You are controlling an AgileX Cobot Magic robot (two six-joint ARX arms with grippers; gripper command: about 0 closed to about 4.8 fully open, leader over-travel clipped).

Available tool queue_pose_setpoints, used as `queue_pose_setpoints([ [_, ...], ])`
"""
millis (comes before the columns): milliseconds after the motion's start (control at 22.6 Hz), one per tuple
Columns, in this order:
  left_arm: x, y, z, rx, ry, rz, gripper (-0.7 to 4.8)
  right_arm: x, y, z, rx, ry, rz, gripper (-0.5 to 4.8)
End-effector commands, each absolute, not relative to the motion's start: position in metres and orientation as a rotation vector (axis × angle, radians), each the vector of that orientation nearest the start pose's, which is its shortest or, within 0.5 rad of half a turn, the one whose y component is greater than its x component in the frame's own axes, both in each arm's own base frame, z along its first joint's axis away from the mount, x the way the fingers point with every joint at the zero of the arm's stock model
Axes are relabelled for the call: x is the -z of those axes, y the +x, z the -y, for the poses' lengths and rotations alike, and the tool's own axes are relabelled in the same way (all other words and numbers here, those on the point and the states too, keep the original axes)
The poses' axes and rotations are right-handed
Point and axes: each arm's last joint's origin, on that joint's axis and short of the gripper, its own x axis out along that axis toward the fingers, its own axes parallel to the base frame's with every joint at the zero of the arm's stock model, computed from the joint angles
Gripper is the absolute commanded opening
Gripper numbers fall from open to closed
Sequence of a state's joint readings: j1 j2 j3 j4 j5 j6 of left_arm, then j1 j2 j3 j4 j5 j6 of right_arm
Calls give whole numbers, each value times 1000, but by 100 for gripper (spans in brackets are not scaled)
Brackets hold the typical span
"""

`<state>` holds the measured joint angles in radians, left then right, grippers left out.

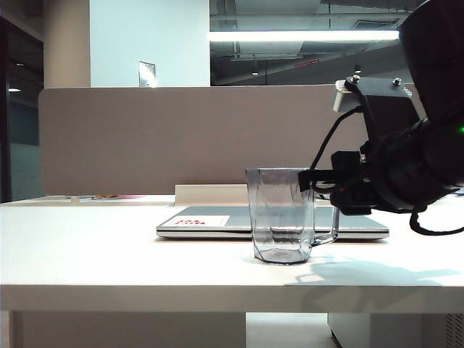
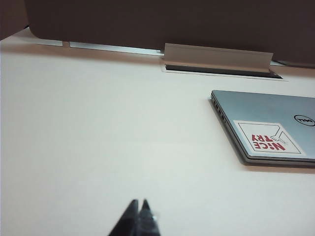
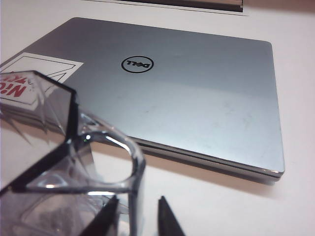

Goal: Pick up the water cup and place it on the side of the laptop close to you.

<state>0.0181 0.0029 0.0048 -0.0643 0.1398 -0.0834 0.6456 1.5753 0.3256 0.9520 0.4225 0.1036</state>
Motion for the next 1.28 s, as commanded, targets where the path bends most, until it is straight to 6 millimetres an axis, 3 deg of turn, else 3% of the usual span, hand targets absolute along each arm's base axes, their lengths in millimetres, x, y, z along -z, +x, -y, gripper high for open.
queue_pose_setpoints([
  [44,-161,97,3,127,-90,-53,-3,-135,201,-138,-210,-32,-229,190],
  [797,-161,97,3,128,-90,-53,-3,-158,178,-122,-187,-90,-368,187],
  [929,-161,97,3,127,-90,-53,-3,-166,172,-118,-186,-90,-366,116],
  [1062,-161,97,3,128,-90,-53,-3,-182,162,-109,-177,-70,-329,5],
  [1283,-161,97,3,127,-90,-53,-3,-189,144,-93,-117,-22,-236,-6],
])
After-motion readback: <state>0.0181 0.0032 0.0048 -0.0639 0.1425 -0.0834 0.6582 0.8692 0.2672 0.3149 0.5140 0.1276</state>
